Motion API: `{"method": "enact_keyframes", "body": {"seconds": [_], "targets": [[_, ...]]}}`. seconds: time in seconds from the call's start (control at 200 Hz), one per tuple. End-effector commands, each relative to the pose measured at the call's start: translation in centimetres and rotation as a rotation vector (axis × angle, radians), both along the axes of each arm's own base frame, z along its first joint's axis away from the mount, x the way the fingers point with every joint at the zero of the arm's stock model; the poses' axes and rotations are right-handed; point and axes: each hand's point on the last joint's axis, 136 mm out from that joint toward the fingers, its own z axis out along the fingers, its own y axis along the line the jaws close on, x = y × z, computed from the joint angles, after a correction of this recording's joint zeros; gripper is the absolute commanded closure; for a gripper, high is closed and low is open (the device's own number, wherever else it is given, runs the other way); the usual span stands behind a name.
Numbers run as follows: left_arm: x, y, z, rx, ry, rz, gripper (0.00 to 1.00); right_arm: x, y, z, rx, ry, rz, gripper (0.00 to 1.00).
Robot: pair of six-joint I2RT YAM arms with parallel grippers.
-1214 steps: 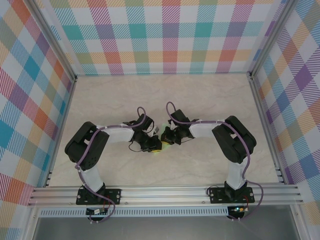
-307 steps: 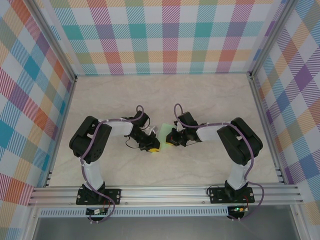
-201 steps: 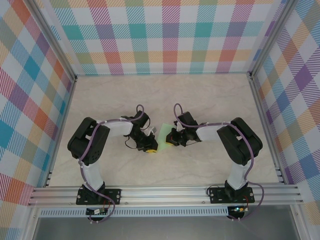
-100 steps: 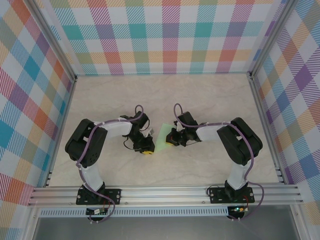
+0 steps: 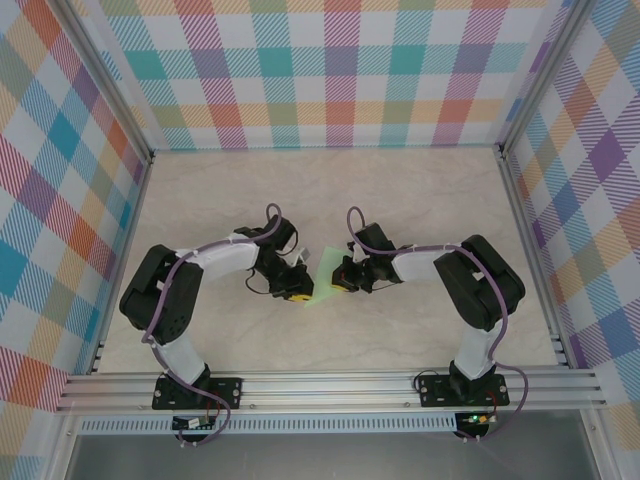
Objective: Fold a paper plane with a square sheet of paper (pick it up from the middle)
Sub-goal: Third fold the triangle at the center of the table.
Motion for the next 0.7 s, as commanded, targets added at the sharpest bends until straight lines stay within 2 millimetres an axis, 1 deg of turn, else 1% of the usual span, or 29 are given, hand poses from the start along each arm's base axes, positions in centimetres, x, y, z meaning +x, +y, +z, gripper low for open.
{"method": "enact_keyframes", "body": {"seconds": [0.0,0.07,0.155,0.295,0.425,0.54,0.695], "targets": [[-0.4,-1.8,-0.4,-0.045,0.053,-0.033,0.83,-1.7,-3.5,-4.4,-0.194,0.089,-0.039,0.99],[-0.4,-1.4,-1.7,0.002,0.069,-0.034,0.85,-1.8,-3.5,-4.5,-0.192,0.091,-0.039,0.99],[-0.5,-0.2,-3.2,0.084,0.074,-0.027,0.85,-1.8,-3.5,-4.5,-0.193,0.090,-0.041,0.99],[-1.8,1.3,-5.1,0.162,0.120,-0.038,0.86,-2.0,-3.7,-4.5,-0.202,0.091,-0.040,0.99],[-3.1,2.9,-5.6,0.224,0.137,-0.049,0.86,-2.0,-3.9,-4.7,-0.207,0.092,-0.042,0.99],[-3.8,3.8,-5.6,0.260,0.140,-0.057,0.86,-2.1,-4.0,-4.8,-0.213,0.095,-0.042,0.99],[-4.2,4.3,-5.6,0.275,0.147,-0.052,0.86,-2.2,-4.1,-4.8,-0.218,0.094,-0.042,0.99]]}}
